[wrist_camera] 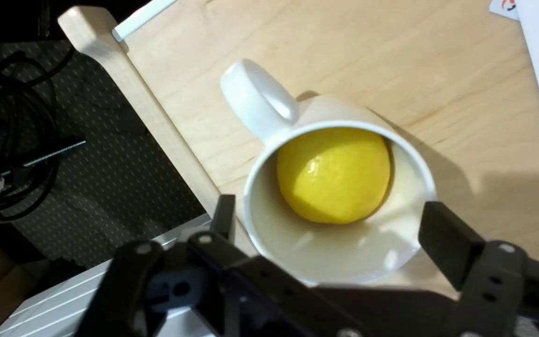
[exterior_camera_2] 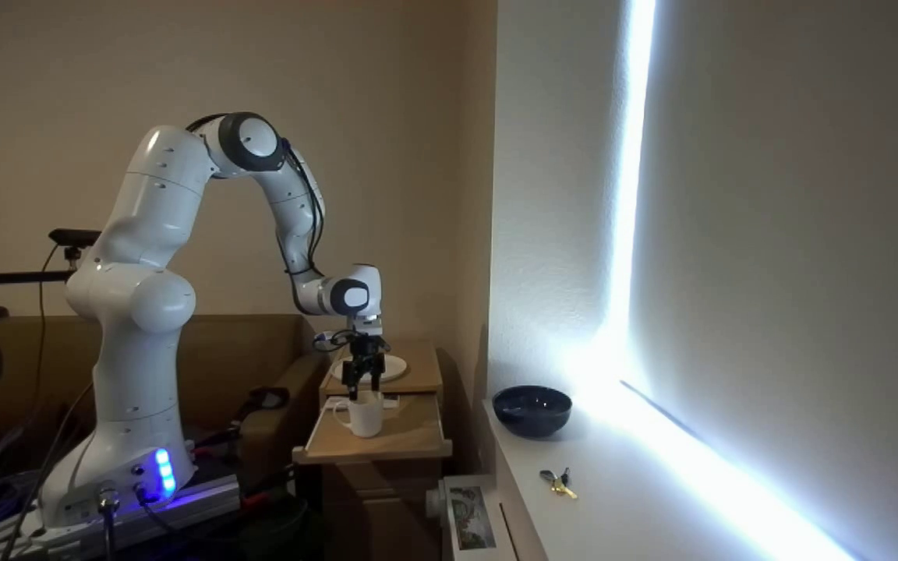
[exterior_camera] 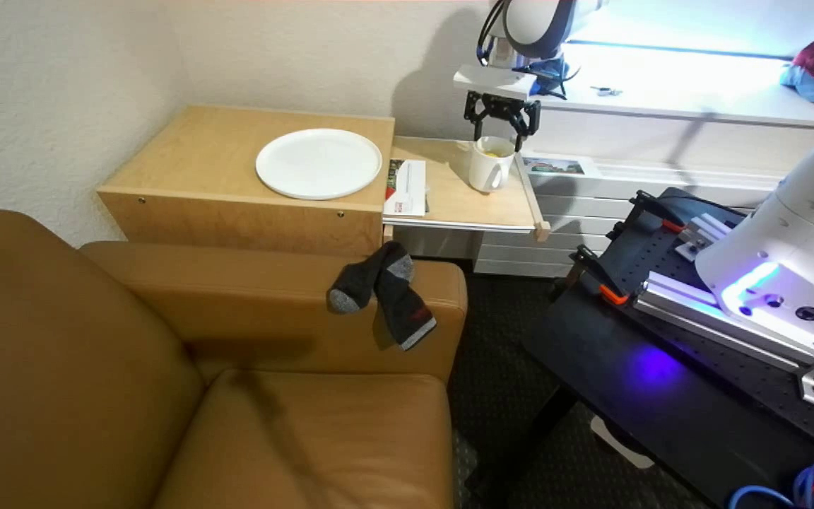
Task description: Open the first top drawer then put the white cup on the drawer, then put the lemon in the white cup
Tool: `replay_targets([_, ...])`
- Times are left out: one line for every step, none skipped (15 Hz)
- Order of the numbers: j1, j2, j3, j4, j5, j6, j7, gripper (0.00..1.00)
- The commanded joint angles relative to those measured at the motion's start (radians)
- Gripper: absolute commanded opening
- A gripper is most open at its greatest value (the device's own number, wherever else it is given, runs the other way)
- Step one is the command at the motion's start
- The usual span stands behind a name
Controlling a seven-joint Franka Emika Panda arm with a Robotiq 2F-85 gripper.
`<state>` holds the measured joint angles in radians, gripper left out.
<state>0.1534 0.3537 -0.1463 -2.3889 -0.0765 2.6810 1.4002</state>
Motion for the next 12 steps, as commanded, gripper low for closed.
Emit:
replay_targets([0.009,0.01,-0.013,0.005,-0.011,0.013,0.018,1.0])
replay_targets([0.006,0.006,-0.011,0.005,-0.006,0.01,0.013,1.0])
replay_targets([-0.002,-0.002,-0.003,0.003,0.006,0.002,0.0,1.0])
replay_targets([-0.017,-0.016,0.012,0.0,0.026,-0.013,-0.029,1.0])
replay_targets([-0.043,-0.038,0.04,-0.007,0.068,-0.028,-0.078,1.0])
replay_targets([-0.066,-0.056,0.065,-0.009,0.109,-0.052,-0.127,1.0])
replay_targets([-0.099,-0.083,0.103,-0.016,0.178,-0.069,-0.207,1.0])
replay_targets([-0.13,-0.105,0.14,-0.015,0.257,-0.1,-0.295,1.0])
replay_targets([-0.056,-0.04,0.07,0.003,0.174,-0.042,-0.175,1.0])
replay_targets([-0.076,-0.059,0.094,0.003,0.22,-0.064,-0.232,1.0])
replay_targets([-0.088,-0.074,0.105,0.002,0.236,-0.076,-0.255,1.0])
replay_targets([-0.094,-0.086,0.109,0.001,0.238,-0.085,-0.26,1.0])
